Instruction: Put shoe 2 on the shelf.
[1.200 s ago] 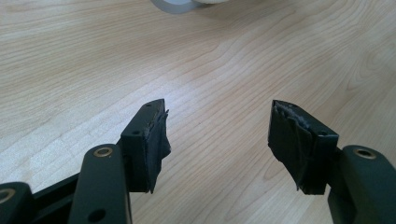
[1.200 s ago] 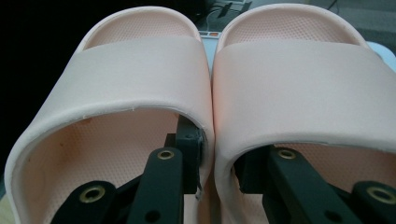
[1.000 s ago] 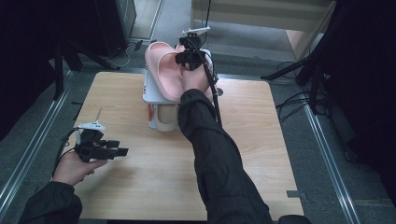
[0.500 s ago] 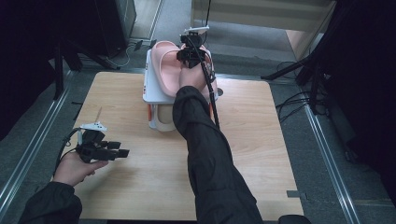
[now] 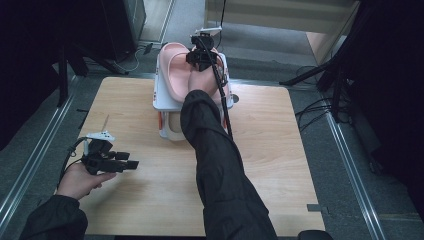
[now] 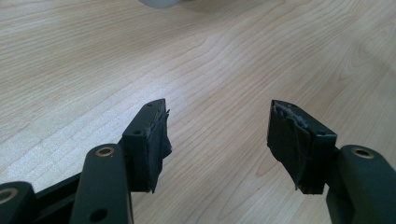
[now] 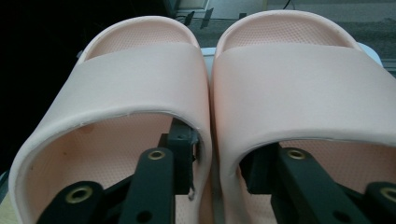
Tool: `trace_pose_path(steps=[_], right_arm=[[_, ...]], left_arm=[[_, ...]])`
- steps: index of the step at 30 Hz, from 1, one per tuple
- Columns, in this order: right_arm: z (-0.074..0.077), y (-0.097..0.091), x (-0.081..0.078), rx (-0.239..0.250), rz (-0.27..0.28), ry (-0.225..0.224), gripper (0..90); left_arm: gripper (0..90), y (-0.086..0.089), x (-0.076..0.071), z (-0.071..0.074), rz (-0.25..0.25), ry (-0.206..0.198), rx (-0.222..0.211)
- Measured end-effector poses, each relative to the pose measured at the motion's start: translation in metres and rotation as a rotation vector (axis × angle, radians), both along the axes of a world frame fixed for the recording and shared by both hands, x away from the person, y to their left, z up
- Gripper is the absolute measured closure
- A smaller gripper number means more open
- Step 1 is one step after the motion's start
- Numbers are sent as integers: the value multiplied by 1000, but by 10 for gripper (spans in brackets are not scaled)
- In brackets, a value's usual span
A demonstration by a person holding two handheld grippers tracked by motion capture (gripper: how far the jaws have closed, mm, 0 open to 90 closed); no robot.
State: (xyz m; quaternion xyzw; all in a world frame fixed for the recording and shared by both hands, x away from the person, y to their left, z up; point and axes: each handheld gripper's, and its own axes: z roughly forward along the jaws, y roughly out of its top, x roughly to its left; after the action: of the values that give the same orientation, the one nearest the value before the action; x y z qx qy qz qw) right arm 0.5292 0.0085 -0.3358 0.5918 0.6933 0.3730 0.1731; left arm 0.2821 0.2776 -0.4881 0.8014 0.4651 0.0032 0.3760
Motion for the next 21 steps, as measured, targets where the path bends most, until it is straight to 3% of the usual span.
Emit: trace_pose_path(steps=[9,16,21], right_arm=[[-1,-1,-5,25,28,-10,552],[1,-8,-13,63,34,-16,544],[3,-10,-20,41,54,-26,544]], left_arm=[[380,2,1,-1,0,1,6],[375,1,1,0,1,4,13],[375,-1,2,-1,-2,8,15]])
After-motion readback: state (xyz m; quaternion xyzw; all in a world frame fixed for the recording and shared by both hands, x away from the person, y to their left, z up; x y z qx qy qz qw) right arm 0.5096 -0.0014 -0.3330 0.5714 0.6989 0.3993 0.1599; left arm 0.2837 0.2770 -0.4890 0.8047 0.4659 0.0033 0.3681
